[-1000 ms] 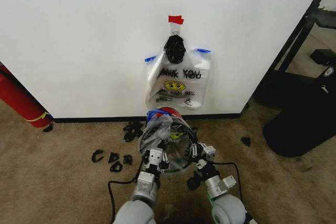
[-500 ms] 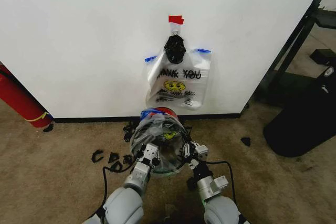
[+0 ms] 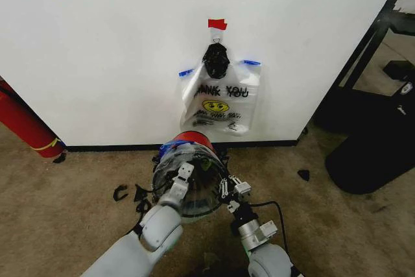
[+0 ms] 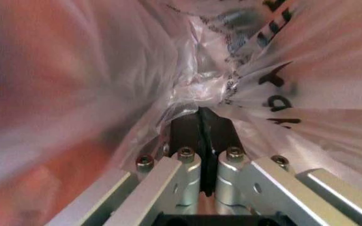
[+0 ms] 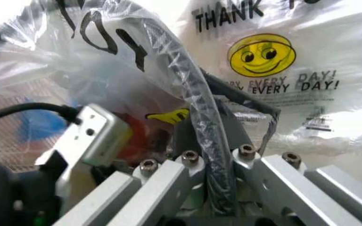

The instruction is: Pick up the garbage bag from the wall and place it over the trash bin.

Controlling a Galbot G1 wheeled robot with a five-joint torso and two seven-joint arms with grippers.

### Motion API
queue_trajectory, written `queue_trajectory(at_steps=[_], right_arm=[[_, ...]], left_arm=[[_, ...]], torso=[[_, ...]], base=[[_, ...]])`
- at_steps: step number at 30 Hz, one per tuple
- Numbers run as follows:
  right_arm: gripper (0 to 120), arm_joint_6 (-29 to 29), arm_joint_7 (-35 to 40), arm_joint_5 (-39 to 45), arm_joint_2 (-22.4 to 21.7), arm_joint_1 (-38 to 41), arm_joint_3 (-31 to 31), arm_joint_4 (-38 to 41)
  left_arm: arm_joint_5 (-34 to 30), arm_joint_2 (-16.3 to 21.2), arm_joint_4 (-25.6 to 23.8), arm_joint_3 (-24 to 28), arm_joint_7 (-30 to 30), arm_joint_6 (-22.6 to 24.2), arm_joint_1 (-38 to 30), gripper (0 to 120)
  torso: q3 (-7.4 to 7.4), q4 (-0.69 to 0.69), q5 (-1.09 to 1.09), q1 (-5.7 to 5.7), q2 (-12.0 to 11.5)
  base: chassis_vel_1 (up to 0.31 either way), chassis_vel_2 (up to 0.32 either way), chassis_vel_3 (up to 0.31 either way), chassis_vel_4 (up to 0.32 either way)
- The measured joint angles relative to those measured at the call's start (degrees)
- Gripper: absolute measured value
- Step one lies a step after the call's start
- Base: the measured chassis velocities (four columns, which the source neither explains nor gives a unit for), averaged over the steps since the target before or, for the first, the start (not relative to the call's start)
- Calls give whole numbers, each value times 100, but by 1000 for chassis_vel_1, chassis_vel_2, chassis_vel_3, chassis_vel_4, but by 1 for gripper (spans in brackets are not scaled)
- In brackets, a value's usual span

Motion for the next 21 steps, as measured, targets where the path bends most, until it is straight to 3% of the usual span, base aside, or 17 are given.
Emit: queue_trajectory(at_steps=[5, 9, 16, 21], right_arm=[[0, 79, -94, 75, 47, 2, 25, -26], [0, 146, -95, 111, 91, 45, 121, -123], [0, 320, -107, 255, 184, 241, 377, -511], [0, 323, -150, 633, 231, 323, 376, -662]], left_arm=[[107, -99, 242, 20, -13, -21, -109, 0], [126, -52, 168, -6, -1, -51, -5, 0], [181, 182, -611, -129, 175, -154, 601, 0], [229, 190, -830, -170, 248, -232, 782, 0]], torso=[[0, 0, 0, 0, 0], [0, 1, 0, 0, 0], [-1, 1, 0, 0, 0], [-1, 1, 1, 0, 0]], base=[[0, 0, 0, 0], [0, 0, 0, 0], [0, 0, 0, 0], [0, 0, 0, 0]])
